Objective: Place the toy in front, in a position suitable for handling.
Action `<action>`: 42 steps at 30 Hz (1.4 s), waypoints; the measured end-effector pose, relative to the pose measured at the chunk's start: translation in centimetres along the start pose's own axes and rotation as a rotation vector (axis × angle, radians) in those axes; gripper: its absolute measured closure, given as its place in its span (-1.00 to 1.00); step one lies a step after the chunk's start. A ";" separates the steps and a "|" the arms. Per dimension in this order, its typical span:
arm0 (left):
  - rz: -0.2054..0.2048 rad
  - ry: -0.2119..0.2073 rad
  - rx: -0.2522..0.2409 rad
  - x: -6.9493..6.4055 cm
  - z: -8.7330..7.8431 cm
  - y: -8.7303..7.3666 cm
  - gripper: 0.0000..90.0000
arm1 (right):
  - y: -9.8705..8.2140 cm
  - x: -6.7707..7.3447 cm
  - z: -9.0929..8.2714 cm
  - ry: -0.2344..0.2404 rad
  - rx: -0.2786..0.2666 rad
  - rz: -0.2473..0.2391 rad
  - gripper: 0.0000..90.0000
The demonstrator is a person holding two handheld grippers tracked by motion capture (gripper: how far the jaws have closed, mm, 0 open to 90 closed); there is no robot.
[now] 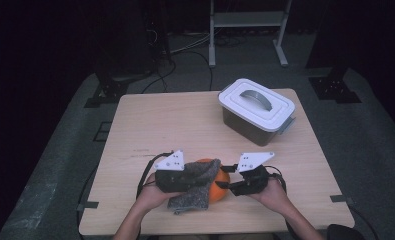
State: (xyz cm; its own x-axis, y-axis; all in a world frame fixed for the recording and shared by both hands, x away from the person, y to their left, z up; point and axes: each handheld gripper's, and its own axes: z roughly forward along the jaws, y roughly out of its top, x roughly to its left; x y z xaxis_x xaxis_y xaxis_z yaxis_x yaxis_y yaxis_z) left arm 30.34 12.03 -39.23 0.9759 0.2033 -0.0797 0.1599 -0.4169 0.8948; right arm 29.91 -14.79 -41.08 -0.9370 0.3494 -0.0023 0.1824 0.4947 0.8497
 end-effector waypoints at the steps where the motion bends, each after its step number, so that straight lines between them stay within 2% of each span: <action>1: 0.003 0.005 -0.012 -0.1 -0.1 0.3 0.72 | 0.0 0.1 0.1 0.011 -0.001 -0.009 0.11; 3: 0.013 0.025 -0.032 -0.3 -0.3 0.7 0.72 | 0.0 0.7 0.3 0.043 0.001 -0.043 0.14; 4: 0.013 0.025 -0.032 -0.3 -0.3 0.7 0.71 | 0.0 0.7 0.3 0.043 0.001 -0.043 0.14; 5: 0.005 0.032 -0.040 -0.3 -0.2 0.7 0.71 | 0.1 1.0 0.3 0.050 0.002 -0.072 0.14; 6: 0.004 0.053 -0.020 -0.2 -0.1 0.5 0.71 | 0.1 1.3 0.4 0.046 0.008 -0.102 0.17; 9: -0.013 0.060 -0.012 0.2 -0.2 0.1 0.71 | 0.1 1.2 0.3 0.046 0.019 -0.108 0.21; 10: -0.023 0.089 0.000 0.6 -0.5 -0.3 0.71 | -0.1 0.9 0.1 0.053 0.027 -0.104 0.23; 11: -0.023 0.089 0.000 0.6 -0.5 -0.3 0.71 | -0.1 0.9 0.1 0.053 0.027 -0.104 0.23; 13: -0.063 0.102 -0.006 1.3 -0.9 -1.2 0.71 | -0.5 0.4 -0.2 0.053 0.038 -0.084 0.21; 15: -0.087 0.081 -0.007 1.5 -0.8 -1.8 0.71 | -0.8 -0.1 -0.5 0.064 0.040 -0.041 0.10; 18: -0.079 0.068 0.003 1.5 -0.6 -1.7 0.72 | -0.7 -0.4 -0.7 0.078 0.028 -0.013 -0.04; 19: -0.075 0.057 0.007 1.4 -0.5 -1.7 0.71 | -0.6 -0.6 -0.9 0.079 0.015 0.024 -0.18; 21: -0.080 -0.020 0.019 1.2 -0.3 -1.7 0.71 | -0.4 -0.8 -0.9 0.084 0.014 0.050 -0.27; 23: -0.077 -0.033 0.020 1.2 -0.2 -1.7 0.71 | -0.3 -0.8 -0.7 0.088 0.021 0.051 -0.31; 24: -0.086 -0.066 0.028 1.3 -0.2 -1.9 0.71 | -0.3 -0.5 -0.4 0.096 0.029 0.048 -0.34; 27: -0.088 -0.073 0.023 1.3 -0.3 -2.0 0.71 | -0.3 -0.2 0.0 0.090 0.032 0.045 -0.29; 29: -0.080 -0.051 0.014 1.4 -0.5 -1.7 0.71 | -0.5 -0.2 0.1 0.085 0.032 0.042 -0.06; 31: -0.077 -0.038 0.005 1.4 -0.6 -1.5 0.71 | -0.6 0.0 0.1 0.079 0.032 0.010 0.11; 32: -0.070 0.003 -0.019 1.4 -0.9 -1.2 0.71 | -0.4 0.1 0.0 0.080 0.030 0.000 0.16; 33: -0.070 0.003 -0.019 1.4 -0.9 -1.2 0.71 | -0.4 0.1 0.0 0.080 0.030 0.000 0.16; 34: -0.069 0.040 -0.028 1.5 -1.0 -1.2 0.70 | -0.1 0.4 -0.1 0.080 0.019 -0.043 0.18; 35: -0.069 0.040 -0.028 1.5 -1.0 -1.2 0.70 | -0.1 0.4 -0.1 0.080 0.019 -0.043 0.18; 36: -0.077 0.046 -0.027 1.7 -1.0 -1.3 0.70 | 0.1 0.6 -0.1 0.076 0.014 -0.073 0.18; 39: -0.083 0.032 -0.018 1.8 -0.8 -1.5 0.71 | 0.0 0.4 -0.2 0.070 0.023 -0.086 0.18; 41: -0.089 0.009 -0.005 1.7 -0.6 -1.6 0.71 | 0.0 0.1 -0.3 0.067 0.030 -0.086 0.18; 42: -0.092 -0.014 0.009 1.5 -0.2 -1.8 0.71 | -0.2 -0.5 -0.5 0.065 0.044 -0.054 0.14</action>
State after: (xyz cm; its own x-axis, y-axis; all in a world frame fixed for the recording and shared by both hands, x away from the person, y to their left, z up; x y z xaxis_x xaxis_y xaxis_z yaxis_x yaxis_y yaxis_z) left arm 31.51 13.25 -40.85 0.9590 0.2289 -0.1670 0.2499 -0.4055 0.8793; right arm 30.19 -15.45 -41.05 -0.9629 0.2695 -0.0118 0.1428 0.5464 0.8253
